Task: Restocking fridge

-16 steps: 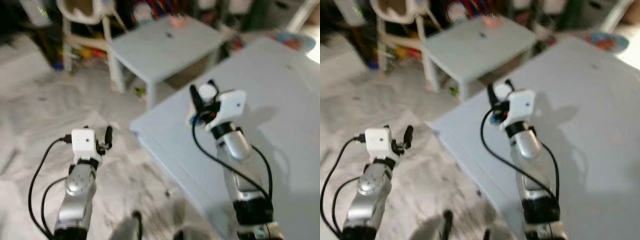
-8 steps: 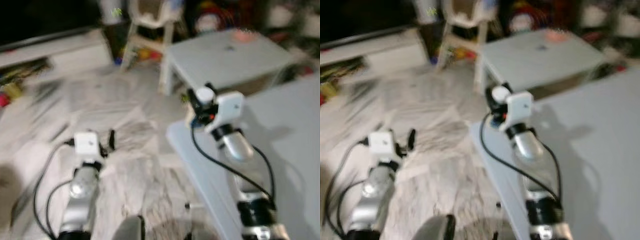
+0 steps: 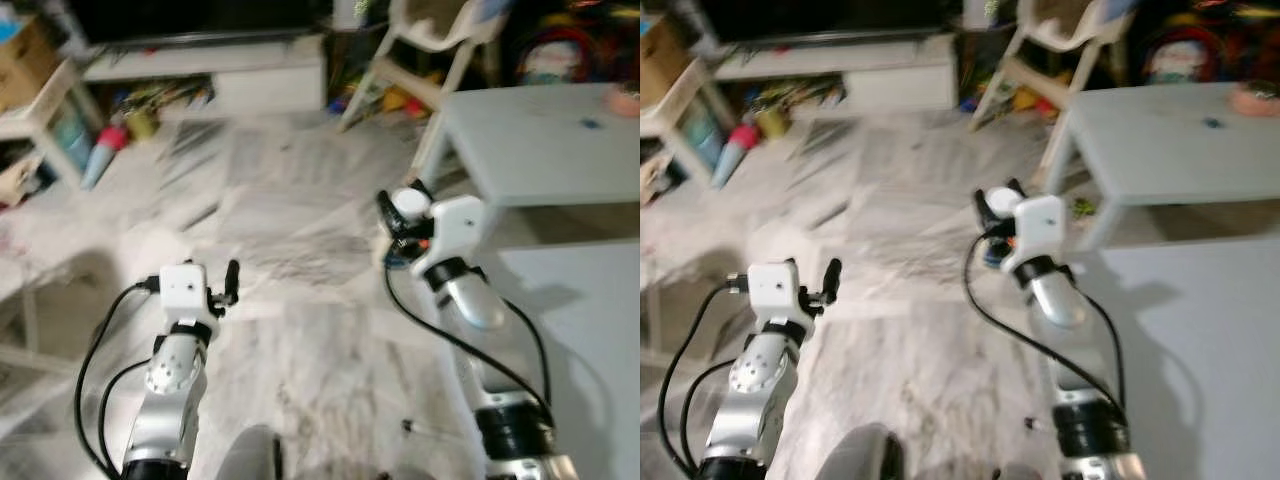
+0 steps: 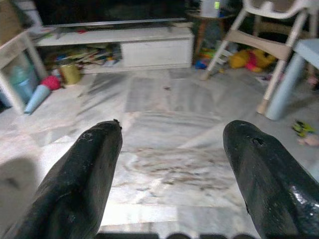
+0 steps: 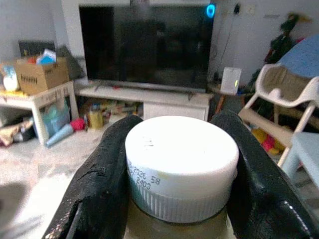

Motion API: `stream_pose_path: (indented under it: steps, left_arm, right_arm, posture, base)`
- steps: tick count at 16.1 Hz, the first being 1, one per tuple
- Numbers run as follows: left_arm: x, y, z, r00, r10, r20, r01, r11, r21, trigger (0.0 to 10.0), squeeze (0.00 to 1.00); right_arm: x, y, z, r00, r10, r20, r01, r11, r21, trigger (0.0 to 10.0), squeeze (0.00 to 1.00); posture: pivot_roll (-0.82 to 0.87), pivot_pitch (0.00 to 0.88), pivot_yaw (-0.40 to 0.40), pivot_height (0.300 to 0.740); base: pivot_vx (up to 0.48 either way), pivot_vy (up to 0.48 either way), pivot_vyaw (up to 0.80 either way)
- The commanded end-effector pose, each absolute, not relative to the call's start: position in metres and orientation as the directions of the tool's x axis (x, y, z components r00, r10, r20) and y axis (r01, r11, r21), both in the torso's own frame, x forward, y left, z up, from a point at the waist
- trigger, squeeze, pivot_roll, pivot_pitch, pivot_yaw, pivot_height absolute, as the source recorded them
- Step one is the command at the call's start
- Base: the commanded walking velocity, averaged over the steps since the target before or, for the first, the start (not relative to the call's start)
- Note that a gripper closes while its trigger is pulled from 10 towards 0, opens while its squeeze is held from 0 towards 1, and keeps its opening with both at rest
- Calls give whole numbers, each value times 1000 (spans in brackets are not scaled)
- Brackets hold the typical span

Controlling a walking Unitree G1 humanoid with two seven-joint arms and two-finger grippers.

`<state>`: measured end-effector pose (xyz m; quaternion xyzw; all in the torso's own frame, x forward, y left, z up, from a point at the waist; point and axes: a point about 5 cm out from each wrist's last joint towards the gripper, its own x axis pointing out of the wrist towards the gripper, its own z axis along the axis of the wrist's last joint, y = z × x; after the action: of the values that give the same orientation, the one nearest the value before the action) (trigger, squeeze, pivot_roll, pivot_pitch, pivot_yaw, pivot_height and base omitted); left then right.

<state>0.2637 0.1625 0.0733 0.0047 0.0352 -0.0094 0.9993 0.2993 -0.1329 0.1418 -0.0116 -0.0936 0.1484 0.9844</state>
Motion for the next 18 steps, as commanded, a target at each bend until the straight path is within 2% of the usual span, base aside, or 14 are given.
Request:
stream_pose_path:
  steps: [1,11,18]
  left_arm:
    - [261,173,72,996,15,-83,-12,999,34,10000,0]
    - [264,171,73,997,5,-83,1,997,74,10000,0]
    - [267,170,72,996,1,-86,7,997,83,10000,0]
  right_arm:
    - [300,-121,148,922,327,209,-326,945,-41,10000,0]
    - [303,-119,147,918,336,209,-335,941,-42,10000,0]
    - [305,-128,143,934,295,201,-294,955,-35,10000,0]
  posture:
    - [60,84,7,740]
    - [65,73,6,740]
    - [60,72,9,740]
  base:
    - [0,480,800]
    - [0,468,783]
    - [0,480,0]
